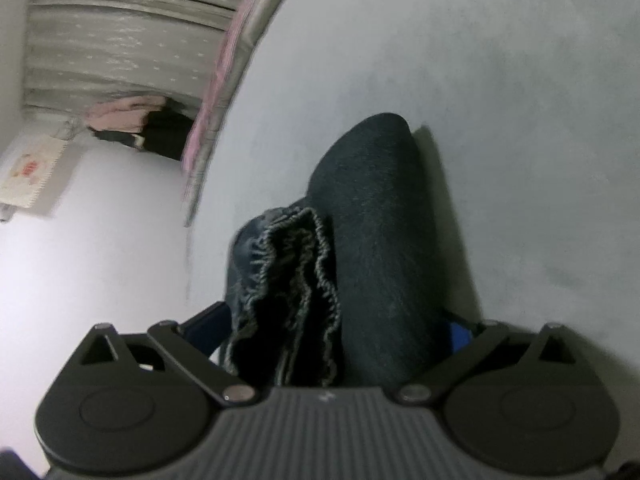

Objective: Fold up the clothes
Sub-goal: 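Pinch the folded jeans edge with both grippers to tidy the bundle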

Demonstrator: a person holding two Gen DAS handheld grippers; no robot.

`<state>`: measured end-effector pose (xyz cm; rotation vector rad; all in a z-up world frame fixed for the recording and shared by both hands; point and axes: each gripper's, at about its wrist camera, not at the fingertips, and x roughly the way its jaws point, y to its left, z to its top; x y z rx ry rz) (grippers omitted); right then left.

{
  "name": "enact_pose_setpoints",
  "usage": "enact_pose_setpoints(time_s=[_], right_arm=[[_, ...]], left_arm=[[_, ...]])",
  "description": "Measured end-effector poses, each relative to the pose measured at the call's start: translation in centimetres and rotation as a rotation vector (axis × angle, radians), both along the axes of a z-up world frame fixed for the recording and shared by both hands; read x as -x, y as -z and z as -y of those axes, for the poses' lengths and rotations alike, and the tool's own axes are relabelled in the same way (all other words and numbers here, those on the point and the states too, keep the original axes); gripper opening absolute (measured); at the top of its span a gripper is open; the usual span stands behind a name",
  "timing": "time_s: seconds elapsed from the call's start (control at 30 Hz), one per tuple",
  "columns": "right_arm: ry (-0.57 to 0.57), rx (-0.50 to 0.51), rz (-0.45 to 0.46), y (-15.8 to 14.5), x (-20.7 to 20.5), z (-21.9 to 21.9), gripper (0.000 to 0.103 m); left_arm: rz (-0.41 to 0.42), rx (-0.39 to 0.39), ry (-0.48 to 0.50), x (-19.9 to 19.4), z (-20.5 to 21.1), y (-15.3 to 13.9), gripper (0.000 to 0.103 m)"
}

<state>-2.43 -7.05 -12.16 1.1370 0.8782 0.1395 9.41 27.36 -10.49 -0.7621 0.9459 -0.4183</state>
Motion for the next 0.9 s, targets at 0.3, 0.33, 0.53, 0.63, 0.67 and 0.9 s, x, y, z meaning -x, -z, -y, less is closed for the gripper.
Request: enact_pose_setpoints(time_s=[0.3, 0.33, 0.53, 0.63, 0.67, 0.9], right_arm=[[0.006, 0.051, 0.013, -0.3, -2.3, -1.8, 0.103], [0.009, 0.057, 0.017, -0.3, -2.1, -1.8, 0.103], [0.058, 0.095, 0.028, -0.8, -1.9, -3.0, 0.099], [0.083, 0.067, 0.023, -1.1, -1.8, -3.0, 0.092], [0.088, 0.057, 0.021, -1.2, -1.8, -2.9, 0.089], [0.112, 0.015, 0.023, -2.1, -1.9, -2.6, 0.081]], left_arm=[[0.043, -0.052, 0.034, 0.2, 1.1, -0.4, 0.084], [0.047, -0.060, 0.031, 0.3, 1.2, -0.4, 0.084], [0.040, -0.097, -0.007, 0.3, 1.6, -0.9, 0.069], [0.034, -0.102, -0.019, 0.6, 1.7, -1.2, 0.064], [0.031, -0.101, -0.024, 0.7, 1.7, -1.4, 0.062], [0.033, -0.101, -0.049, 1.0, 2.3, -2.8, 0.053]])
